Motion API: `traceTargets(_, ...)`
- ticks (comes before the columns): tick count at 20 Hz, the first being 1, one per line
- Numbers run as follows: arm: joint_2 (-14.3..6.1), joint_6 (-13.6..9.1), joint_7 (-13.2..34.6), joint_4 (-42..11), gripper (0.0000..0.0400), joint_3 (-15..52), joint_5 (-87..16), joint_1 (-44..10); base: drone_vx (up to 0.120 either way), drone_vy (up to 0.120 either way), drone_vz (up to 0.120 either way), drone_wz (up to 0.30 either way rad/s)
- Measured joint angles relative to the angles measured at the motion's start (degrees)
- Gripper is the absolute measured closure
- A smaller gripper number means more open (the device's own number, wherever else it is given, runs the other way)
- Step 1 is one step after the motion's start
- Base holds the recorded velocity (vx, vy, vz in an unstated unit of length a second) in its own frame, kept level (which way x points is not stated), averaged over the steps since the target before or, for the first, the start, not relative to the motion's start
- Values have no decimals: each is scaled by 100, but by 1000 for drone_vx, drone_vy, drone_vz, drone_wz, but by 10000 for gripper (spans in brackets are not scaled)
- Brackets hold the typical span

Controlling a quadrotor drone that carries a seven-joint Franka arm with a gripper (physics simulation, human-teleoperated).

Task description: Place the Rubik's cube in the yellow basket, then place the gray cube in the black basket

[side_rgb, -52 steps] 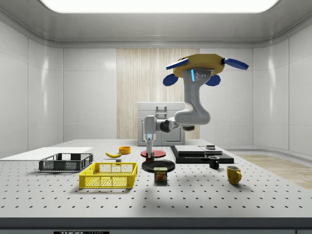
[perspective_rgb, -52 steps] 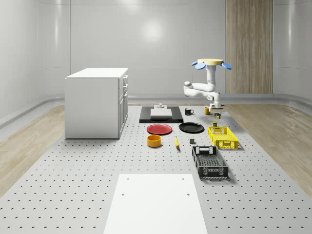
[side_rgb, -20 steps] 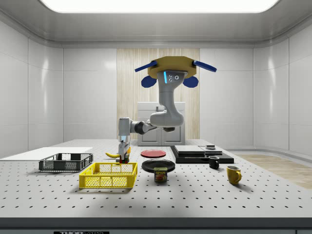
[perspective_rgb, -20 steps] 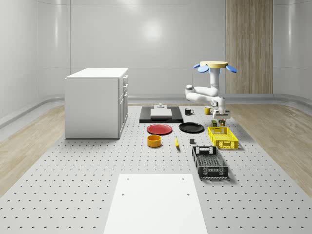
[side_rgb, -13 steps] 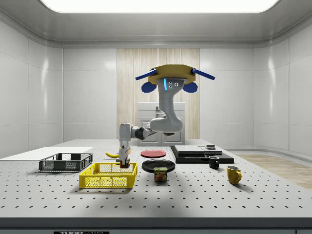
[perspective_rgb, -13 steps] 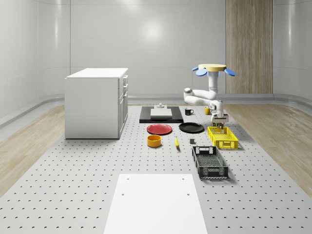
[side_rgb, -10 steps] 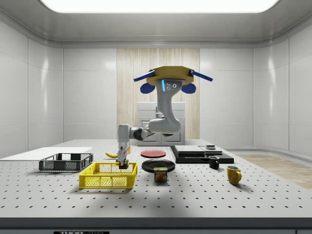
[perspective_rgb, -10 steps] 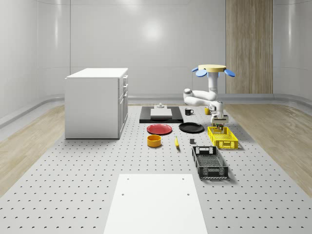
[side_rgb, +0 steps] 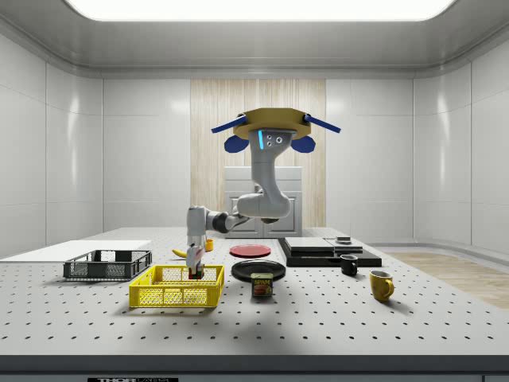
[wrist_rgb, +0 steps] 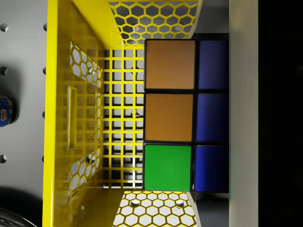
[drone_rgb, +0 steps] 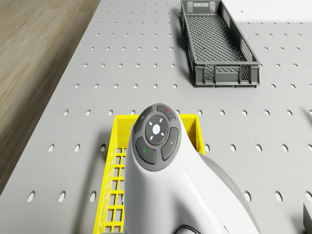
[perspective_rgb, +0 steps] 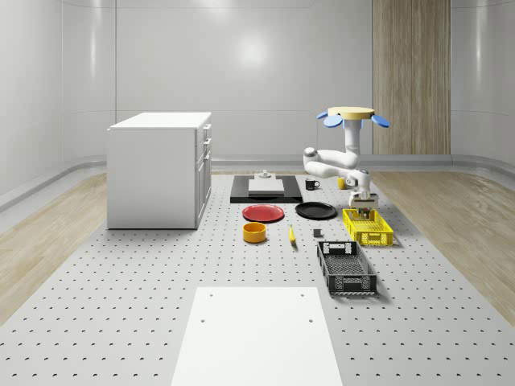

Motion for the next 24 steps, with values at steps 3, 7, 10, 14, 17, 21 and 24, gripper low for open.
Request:
traceTargets(3, 6, 90, 4, 76, 106, -248, -232, -53, 0, 0, 0, 0)
traceTargets(7, 29, 182, 8, 172, 106, -519, -487, -116, 0, 0, 0, 0)
traceTargets(10, 53, 229, 7, 233, 106, -671, -633, -152, 0, 0, 0, 0)
traceTargets(14, 93, 270, 8, 307, 63, -849, -818, -192, 0, 0, 0, 0)
traceTargets(17, 116, 214, 3, 280, 30, -803, -799, -167, 0, 0, 0, 0)
traceTargets(21, 134, 80, -8, 177, 11, -574, -606, -89, 0, 0, 0, 0)
traceTargets(24, 144, -37, -16, 85, 5, -335, -392, -23, 0, 0, 0, 0)
